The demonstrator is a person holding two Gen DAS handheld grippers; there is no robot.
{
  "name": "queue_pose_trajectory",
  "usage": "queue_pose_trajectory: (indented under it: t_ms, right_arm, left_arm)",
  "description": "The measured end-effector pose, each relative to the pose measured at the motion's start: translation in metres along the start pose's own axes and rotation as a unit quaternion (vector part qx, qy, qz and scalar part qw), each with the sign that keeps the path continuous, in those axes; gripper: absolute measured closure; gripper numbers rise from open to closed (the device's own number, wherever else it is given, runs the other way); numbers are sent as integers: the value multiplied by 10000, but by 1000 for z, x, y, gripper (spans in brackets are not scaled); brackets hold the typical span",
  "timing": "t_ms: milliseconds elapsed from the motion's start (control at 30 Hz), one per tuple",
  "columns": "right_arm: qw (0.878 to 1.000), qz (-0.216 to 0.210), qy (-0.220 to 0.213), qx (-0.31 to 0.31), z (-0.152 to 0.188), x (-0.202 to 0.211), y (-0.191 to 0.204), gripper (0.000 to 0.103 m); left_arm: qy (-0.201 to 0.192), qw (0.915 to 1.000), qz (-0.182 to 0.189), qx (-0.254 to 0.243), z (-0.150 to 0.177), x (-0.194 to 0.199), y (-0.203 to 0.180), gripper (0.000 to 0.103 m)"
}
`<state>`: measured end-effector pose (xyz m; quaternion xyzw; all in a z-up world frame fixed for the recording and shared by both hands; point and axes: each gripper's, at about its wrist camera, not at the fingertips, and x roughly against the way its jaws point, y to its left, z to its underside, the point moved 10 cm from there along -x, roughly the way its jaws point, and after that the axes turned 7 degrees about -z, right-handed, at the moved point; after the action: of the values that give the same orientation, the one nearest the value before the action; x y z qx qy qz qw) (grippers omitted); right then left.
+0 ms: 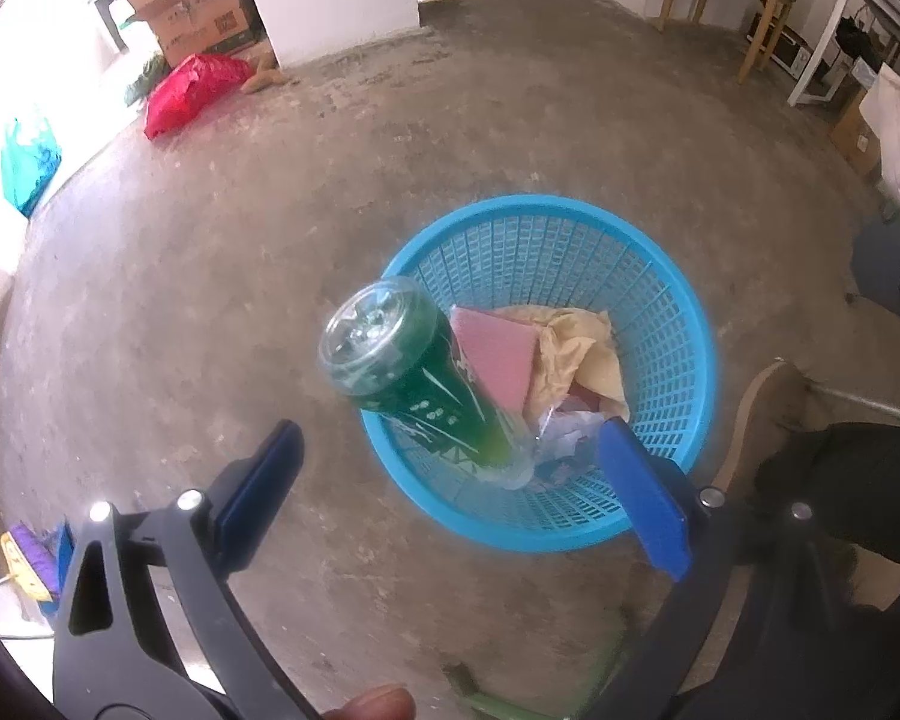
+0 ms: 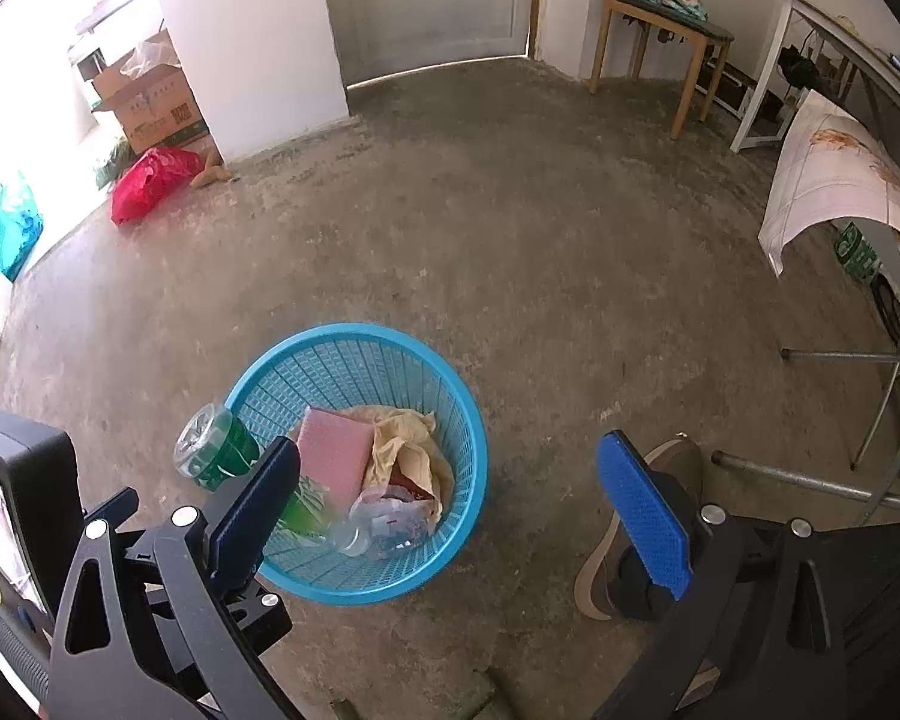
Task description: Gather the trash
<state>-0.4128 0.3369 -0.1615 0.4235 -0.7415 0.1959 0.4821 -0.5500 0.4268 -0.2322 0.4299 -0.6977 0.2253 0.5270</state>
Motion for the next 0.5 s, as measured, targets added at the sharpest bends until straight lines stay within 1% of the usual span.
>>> queue_pose_trajectory:
  t_ms: [200,500]
  right_arm:
    - [10000,-5,29,-6,1,-2,0,6]
    - [10000,0,64,-4,3,-3,1,6]
  left_arm:
    - [54,9999,-47,-121,5,-3,-3,8]
    - [100,9999,2,-128,6,-4,-5,8]
